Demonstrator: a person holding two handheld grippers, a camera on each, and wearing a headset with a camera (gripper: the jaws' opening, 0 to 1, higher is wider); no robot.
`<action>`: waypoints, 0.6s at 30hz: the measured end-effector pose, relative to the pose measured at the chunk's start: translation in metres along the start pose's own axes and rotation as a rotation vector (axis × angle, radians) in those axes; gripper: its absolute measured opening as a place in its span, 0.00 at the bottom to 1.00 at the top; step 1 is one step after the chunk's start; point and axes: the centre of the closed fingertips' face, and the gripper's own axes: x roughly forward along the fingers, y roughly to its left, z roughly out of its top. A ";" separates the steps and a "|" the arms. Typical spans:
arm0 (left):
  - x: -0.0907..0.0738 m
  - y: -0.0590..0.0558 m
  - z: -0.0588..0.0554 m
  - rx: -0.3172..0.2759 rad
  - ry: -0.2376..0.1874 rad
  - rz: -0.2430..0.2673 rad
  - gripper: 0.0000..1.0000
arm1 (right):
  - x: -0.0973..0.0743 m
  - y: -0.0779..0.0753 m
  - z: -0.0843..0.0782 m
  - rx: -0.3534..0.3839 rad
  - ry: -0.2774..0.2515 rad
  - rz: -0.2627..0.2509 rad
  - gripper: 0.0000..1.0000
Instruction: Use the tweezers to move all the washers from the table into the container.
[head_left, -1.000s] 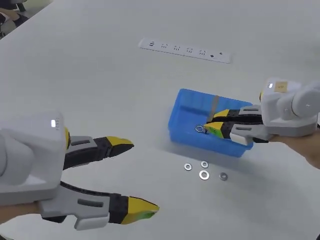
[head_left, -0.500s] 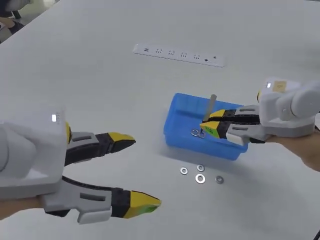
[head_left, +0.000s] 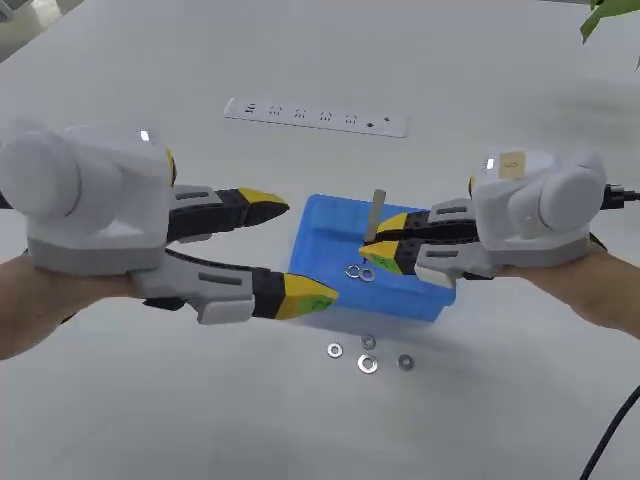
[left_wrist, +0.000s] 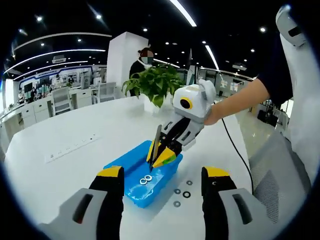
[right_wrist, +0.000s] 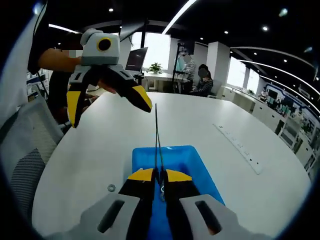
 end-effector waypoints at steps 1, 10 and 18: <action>0.003 0.000 0.002 0.000 -0.006 -0.010 0.65 | 0.000 0.001 0.001 -0.009 0.000 0.006 0.08; 0.033 -0.007 0.020 0.095 0.001 -0.103 0.44 | 0.002 0.014 0.004 -0.048 0.007 0.036 0.08; 0.030 -0.008 0.014 0.126 0.029 -0.133 0.24 | 0.003 0.014 0.004 -0.051 0.006 0.043 0.08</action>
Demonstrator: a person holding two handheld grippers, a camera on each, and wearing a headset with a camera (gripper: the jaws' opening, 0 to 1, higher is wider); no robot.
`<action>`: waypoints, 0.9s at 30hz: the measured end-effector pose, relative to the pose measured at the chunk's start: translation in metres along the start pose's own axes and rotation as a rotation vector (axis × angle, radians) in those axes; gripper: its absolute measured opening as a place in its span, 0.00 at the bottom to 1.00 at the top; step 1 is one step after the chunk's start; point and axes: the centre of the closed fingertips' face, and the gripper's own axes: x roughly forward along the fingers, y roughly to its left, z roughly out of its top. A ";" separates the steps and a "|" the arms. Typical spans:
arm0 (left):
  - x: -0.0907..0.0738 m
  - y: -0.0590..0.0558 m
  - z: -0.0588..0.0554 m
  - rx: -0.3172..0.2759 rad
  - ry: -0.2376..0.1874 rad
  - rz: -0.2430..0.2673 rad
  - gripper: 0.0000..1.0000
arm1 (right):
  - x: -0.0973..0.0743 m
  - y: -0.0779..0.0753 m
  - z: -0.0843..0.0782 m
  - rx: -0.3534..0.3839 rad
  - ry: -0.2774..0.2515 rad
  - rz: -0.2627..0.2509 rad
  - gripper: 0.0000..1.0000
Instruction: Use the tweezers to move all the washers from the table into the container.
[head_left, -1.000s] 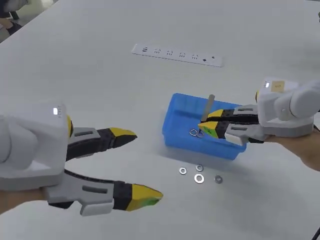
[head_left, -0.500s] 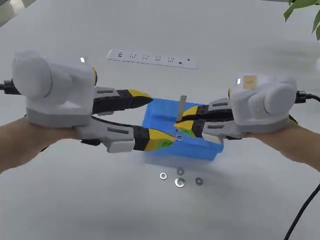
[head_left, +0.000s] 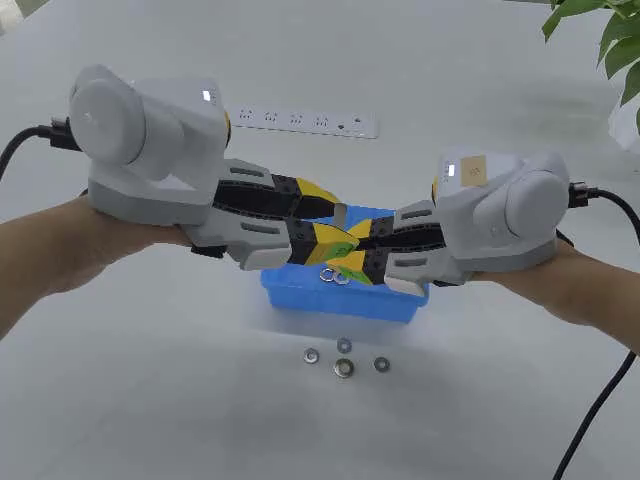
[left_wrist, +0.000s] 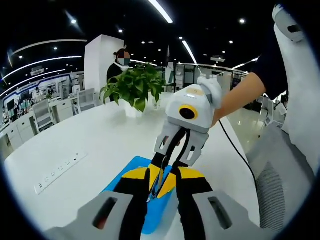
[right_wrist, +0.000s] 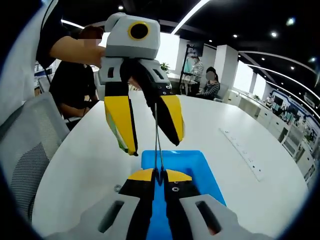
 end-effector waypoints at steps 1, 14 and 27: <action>0.000 0.000 0.000 0.008 0.001 -0.001 0.23 | 0.000 0.000 0.000 -0.001 0.001 0.001 0.08; 0.001 -0.001 0.000 0.046 0.011 -0.012 0.09 | 0.001 0.004 -0.001 -0.006 0.004 0.016 0.08; 0.000 -0.003 0.004 0.138 0.027 -0.004 0.06 | -0.001 0.003 0.002 -0.021 0.013 -0.003 0.08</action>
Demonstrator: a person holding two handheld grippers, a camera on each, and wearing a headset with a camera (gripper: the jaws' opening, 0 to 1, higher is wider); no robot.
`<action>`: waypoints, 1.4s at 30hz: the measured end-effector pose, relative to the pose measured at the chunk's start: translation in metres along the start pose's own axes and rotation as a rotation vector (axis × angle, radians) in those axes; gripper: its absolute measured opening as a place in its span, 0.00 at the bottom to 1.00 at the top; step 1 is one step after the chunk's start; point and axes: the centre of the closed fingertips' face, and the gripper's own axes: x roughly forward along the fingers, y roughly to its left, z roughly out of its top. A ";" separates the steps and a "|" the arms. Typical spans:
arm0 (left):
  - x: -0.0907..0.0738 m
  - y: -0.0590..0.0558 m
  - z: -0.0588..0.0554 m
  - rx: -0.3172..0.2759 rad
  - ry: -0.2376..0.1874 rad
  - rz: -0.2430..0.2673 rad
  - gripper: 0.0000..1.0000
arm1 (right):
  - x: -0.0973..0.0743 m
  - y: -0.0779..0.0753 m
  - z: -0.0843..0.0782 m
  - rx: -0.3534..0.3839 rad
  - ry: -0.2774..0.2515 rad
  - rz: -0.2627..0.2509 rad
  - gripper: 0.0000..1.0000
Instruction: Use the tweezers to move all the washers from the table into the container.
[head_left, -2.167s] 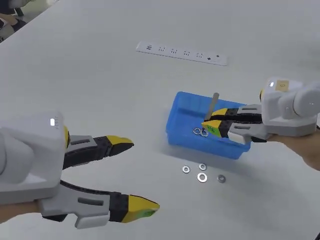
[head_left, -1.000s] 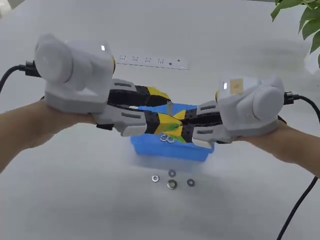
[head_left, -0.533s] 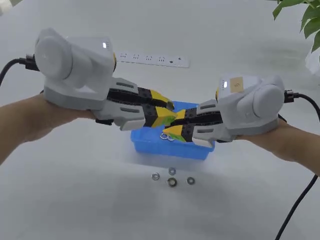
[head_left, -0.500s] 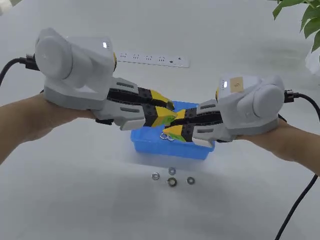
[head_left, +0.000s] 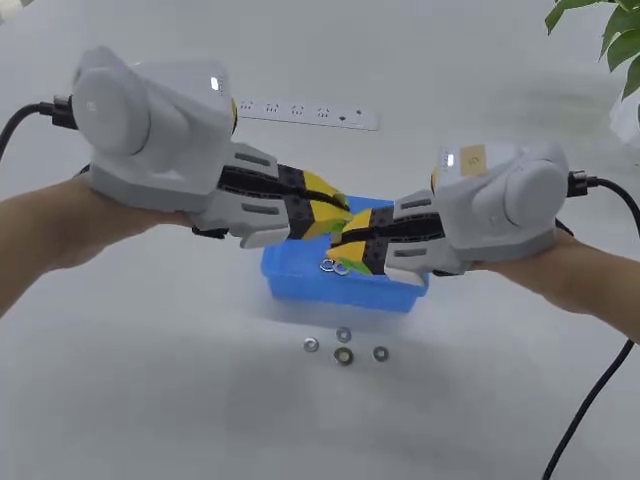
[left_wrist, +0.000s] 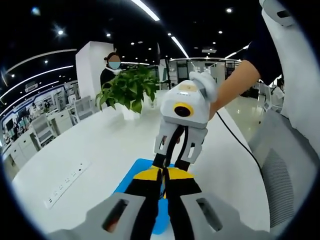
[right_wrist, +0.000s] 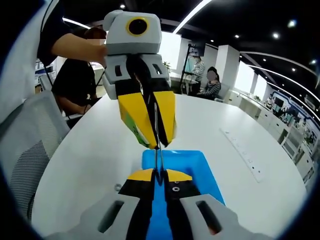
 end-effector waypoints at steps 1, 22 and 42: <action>0.000 0.000 0.000 0.007 0.002 0.002 0.06 | 0.000 0.000 0.001 -0.004 0.002 -0.005 0.09; -0.017 0.016 0.010 0.053 -0.003 0.086 0.06 | -0.010 -0.012 0.003 0.040 0.015 -0.085 0.18; -0.041 0.002 0.023 0.071 -0.027 0.133 0.06 | -0.056 0.001 -0.009 0.104 -0.005 -0.179 0.39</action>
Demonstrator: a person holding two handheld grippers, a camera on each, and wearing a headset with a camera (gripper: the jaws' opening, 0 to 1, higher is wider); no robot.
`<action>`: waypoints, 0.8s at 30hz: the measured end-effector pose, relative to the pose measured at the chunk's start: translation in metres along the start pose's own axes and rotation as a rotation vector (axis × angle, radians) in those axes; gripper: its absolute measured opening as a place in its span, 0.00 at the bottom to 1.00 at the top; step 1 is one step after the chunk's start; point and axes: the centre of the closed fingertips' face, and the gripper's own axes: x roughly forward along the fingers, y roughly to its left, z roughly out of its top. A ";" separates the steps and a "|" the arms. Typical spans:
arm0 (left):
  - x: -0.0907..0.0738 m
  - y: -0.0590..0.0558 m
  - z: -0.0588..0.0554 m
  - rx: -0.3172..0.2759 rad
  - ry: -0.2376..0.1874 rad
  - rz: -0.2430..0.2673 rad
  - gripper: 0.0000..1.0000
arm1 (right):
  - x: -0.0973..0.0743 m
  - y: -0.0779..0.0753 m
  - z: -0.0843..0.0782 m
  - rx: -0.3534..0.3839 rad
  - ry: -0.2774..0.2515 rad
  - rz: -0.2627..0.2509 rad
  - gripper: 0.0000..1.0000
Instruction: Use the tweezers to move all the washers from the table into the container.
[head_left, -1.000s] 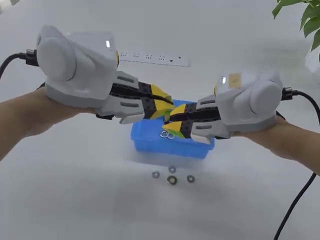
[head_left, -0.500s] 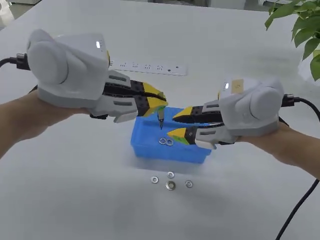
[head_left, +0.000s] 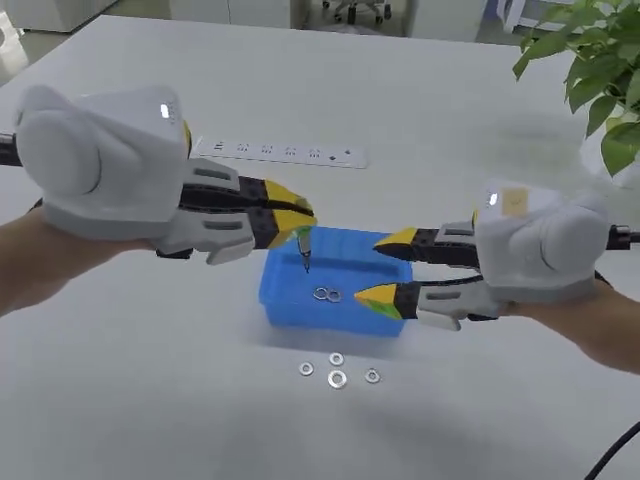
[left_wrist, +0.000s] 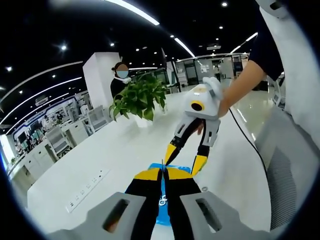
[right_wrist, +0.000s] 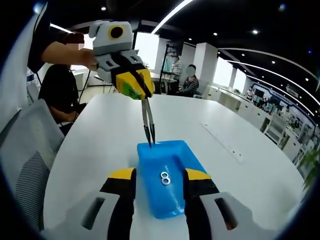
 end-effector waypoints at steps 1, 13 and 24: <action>-0.002 -0.001 0.001 0.001 -0.004 0.004 0.06 | -0.003 0.000 -0.001 0.007 -0.009 -0.005 0.40; -0.020 -0.029 -0.004 -0.008 -0.027 -0.011 0.06 | -0.026 0.031 -0.027 0.031 0.017 -0.019 0.53; -0.021 -0.054 -0.017 0.018 -0.018 -0.037 0.06 | -0.046 0.047 -0.043 0.052 0.037 -0.049 0.63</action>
